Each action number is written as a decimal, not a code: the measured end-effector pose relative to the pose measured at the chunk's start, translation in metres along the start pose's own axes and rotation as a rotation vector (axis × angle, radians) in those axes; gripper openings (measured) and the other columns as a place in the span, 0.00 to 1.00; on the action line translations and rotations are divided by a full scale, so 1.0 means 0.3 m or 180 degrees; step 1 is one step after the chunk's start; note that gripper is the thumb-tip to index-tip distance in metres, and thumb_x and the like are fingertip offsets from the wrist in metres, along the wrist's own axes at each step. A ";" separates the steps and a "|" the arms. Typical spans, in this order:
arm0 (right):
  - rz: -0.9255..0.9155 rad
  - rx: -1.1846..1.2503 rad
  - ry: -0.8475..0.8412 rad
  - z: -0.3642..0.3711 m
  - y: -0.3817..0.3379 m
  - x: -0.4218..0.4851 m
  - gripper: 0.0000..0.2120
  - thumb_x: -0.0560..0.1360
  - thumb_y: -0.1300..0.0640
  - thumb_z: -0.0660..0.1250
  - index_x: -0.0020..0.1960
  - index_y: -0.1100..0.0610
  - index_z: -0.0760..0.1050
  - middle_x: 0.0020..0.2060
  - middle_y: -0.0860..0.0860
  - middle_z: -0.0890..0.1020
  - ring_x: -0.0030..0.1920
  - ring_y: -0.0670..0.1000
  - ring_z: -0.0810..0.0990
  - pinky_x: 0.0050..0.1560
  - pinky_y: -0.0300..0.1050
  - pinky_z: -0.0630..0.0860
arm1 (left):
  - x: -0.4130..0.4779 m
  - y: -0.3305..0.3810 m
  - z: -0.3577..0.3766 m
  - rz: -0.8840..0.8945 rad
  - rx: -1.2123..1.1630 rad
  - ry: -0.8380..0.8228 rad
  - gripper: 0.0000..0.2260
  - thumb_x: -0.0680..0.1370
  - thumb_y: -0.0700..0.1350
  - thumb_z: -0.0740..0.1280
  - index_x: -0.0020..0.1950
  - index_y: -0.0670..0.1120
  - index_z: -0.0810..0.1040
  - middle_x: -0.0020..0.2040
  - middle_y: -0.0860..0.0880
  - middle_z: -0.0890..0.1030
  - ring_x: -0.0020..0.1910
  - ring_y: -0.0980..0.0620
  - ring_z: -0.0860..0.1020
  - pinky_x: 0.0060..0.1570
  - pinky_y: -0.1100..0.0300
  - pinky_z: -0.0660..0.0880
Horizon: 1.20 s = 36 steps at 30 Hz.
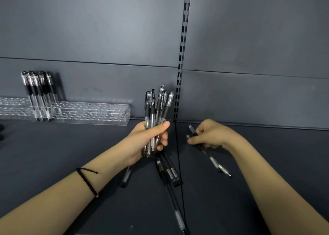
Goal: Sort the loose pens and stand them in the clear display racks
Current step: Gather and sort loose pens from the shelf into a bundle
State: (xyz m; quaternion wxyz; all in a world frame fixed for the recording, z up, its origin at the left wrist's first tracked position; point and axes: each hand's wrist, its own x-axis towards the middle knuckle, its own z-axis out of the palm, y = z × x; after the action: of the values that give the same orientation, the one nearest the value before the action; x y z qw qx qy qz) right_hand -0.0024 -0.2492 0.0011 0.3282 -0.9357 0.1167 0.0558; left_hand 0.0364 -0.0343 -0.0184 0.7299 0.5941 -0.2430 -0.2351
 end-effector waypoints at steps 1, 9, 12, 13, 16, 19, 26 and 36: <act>-0.0130 0.0418 0.0084 -0.011 0.001 -0.003 0.17 0.73 0.53 0.74 0.33 0.56 0.69 0.20 0.49 0.69 0.22 0.47 0.65 0.23 0.35 0.60 | 0.000 0.004 -0.002 -0.0018 0.0068 0.0044 0.09 0.75 0.49 0.68 0.45 0.44 0.74 0.37 0.45 0.82 0.35 0.50 0.81 0.31 0.62 0.75; -0.1610 0.2526 0.0735 -0.060 -0.083 -0.046 0.10 0.78 0.56 0.67 0.48 0.64 0.74 0.30 0.54 0.72 0.28 0.51 0.69 0.26 0.39 0.66 | 0.059 0.023 0.081 -0.0300 -0.0190 -0.0574 0.16 0.80 0.48 0.63 0.63 0.40 0.74 0.56 0.38 0.83 0.55 0.40 0.82 0.56 0.49 0.79; -0.1742 0.2332 0.1090 -0.058 -0.082 -0.050 0.13 0.78 0.54 0.67 0.53 0.65 0.76 0.33 0.56 0.74 0.29 0.52 0.68 0.28 0.39 0.68 | 0.092 0.020 0.132 -0.0163 -0.0057 -0.0529 0.09 0.79 0.47 0.65 0.56 0.44 0.77 0.45 0.44 0.84 0.43 0.48 0.84 0.47 0.54 0.82; -0.1749 0.2319 0.1172 -0.061 -0.080 -0.052 0.13 0.78 0.54 0.67 0.54 0.65 0.76 0.32 0.56 0.74 0.28 0.51 0.68 0.28 0.39 0.68 | 0.100 0.019 0.144 -0.0108 -0.0011 -0.0482 0.08 0.77 0.47 0.67 0.52 0.45 0.76 0.41 0.46 0.82 0.38 0.51 0.82 0.42 0.56 0.81; -0.1729 0.2211 0.1245 -0.070 -0.075 -0.063 0.12 0.78 0.55 0.67 0.54 0.64 0.76 0.29 0.53 0.74 0.26 0.47 0.69 0.28 0.37 0.68 | 0.130 0.004 0.164 0.0119 0.0237 -0.0645 0.10 0.73 0.46 0.70 0.49 0.44 0.73 0.34 0.50 0.76 0.32 0.54 0.75 0.37 0.58 0.76; -0.1649 0.1893 0.1571 -0.053 -0.086 -0.064 0.09 0.77 0.54 0.69 0.51 0.60 0.76 0.37 0.55 0.79 0.32 0.46 0.74 0.33 0.40 0.73 | 0.155 -0.018 0.187 0.0268 0.0343 -0.0605 0.10 0.75 0.39 0.71 0.54 0.42 0.72 0.35 0.50 0.73 0.30 0.54 0.72 0.36 0.58 0.76; -0.1832 0.1943 0.1800 -0.072 -0.095 -0.076 0.26 0.77 0.48 0.67 0.68 0.33 0.58 0.67 0.45 0.66 0.59 0.45 0.73 0.56 0.35 0.71 | 0.173 -0.068 0.194 0.0304 0.0746 -0.0514 0.09 0.75 0.39 0.72 0.47 0.44 0.73 0.33 0.50 0.78 0.31 0.53 0.76 0.32 0.58 0.75; -0.2087 0.1391 0.1661 -0.060 -0.121 -0.072 0.03 0.76 0.57 0.69 0.47 0.50 0.80 0.49 0.42 0.83 0.51 0.38 0.79 0.52 0.31 0.73 | 0.174 -0.080 0.213 0.0385 0.1160 -0.0647 0.09 0.73 0.38 0.75 0.46 0.47 0.77 0.36 0.49 0.82 0.39 0.52 0.80 0.47 0.57 0.77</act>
State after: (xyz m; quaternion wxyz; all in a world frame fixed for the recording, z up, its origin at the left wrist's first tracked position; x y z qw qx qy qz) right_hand -0.0135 -0.2291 0.0409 0.4775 -0.8150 -0.0972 -0.3137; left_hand 0.0348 -0.1198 -0.0268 0.5948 0.6739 -0.3891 -0.2018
